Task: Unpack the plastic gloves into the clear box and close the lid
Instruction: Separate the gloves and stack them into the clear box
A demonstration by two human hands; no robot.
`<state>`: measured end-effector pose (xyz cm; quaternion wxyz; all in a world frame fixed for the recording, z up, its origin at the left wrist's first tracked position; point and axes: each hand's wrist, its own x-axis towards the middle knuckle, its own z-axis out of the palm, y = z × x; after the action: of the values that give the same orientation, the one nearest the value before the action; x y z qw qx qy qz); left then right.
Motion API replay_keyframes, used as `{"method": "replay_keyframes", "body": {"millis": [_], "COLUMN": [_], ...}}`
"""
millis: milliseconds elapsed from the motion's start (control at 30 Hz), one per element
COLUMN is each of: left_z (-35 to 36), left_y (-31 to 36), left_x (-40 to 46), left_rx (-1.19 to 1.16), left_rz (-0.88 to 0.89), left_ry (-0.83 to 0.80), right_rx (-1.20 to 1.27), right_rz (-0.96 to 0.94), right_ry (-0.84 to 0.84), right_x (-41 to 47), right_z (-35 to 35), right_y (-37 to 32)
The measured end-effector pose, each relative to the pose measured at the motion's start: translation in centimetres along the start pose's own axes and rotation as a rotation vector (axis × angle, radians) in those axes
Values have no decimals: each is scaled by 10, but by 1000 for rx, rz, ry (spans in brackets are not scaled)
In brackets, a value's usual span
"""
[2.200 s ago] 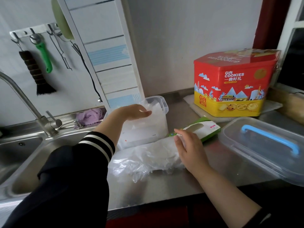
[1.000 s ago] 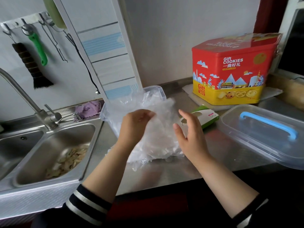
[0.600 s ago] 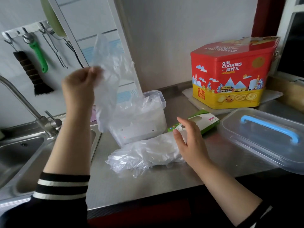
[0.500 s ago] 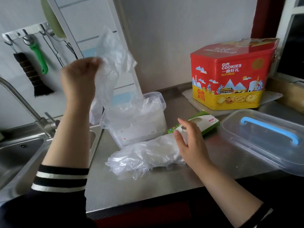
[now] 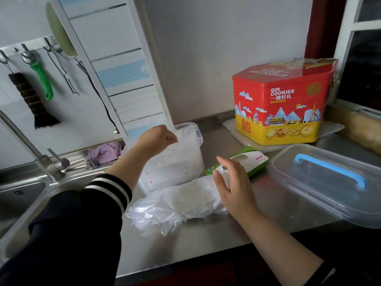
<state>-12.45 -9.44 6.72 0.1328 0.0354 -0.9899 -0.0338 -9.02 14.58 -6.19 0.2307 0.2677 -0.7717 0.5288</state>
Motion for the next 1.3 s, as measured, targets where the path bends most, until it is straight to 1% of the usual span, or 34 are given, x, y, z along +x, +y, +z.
{"method": "replay_keyframes", "body": {"millis": [67, 133, 200, 234, 334, 400, 434, 500, 534, 567, 601, 634, 667, 701, 767, 834, 867, 901, 1001, 1168, 1234, 1301], "left_z": [6, 13, 16, 15, 2, -10, -15, -21, -21, -19, -14, -7, 2, 12, 36, 60, 68, 75, 83, 80, 73, 61], "left_y": [-1, -1, -2, -4, -6, 0, 5, 16, 24, 32, 40, 47, 54, 59, 62, 60, 59, 59, 61, 68, 71, 75], "left_x": [3, 4, 2, 2, -1, -6, -12, -28, -38, -50, -63, -76, -88, -99, -113, -123, -127, -132, -139, -137, -134, -131], "left_rx": [42, 91, 70, 26, -194, -171, -118, -129, -168, -202, -238, -276, -322, -366, -373, -349, -371, -395, -413, -289, -315, -459], "left_rz": [-46, -56, -50, -57, -166, -191, -180, -106, -19, 66, 133, 185, 209, 204, 133, 58, 33, 29, 50, 176, 145, 34], "left_ry": [-141, -270, -314, -298, -178, -69, 31, 287, 413, 500, 540, 543, 506, 435, 251, 101, 52, 40, 126, 343, 392, 352], "right_rx": [-5, -8, -12, -15, -19, -39, -58, -108, -139, -165, -182, -190, -192, -190, -189, -212, -222, -228, -226, -189, -143, -94], "right_rz": [-1, -2, -13, -23, -66, -86, -88, -86, -85, -86, -88, -88, -88, -90, -86, -79, -81, -90, -119, -184, -211, -204], "right_ry": [-2, -1, 3, 7, 17, -1, -22, -63, -76, -82, -85, -88, -88, -86, -89, -99, -104, -107, -84, -2, 47, 58], "right_x": [1, 1, 1, 1, 0, -1, -2, -4, -4, -5, -5, -6, -6, -6, -5, -5, -5, -5, -4, -1, 0, 0], "right_z": [0, 0, 1, 2, 2, 3, 4, 7, 9, 11, 12, 13, 14, 14, 15, 16, 16, 16, 14, 11, 9, 5], "right_y": [0, 1, 2, 3, 4, 4, 4, 5, 6, 7, 9, 10, 11, 13, 15, 16, 16, 16, 14, 10, 6, 4]}}
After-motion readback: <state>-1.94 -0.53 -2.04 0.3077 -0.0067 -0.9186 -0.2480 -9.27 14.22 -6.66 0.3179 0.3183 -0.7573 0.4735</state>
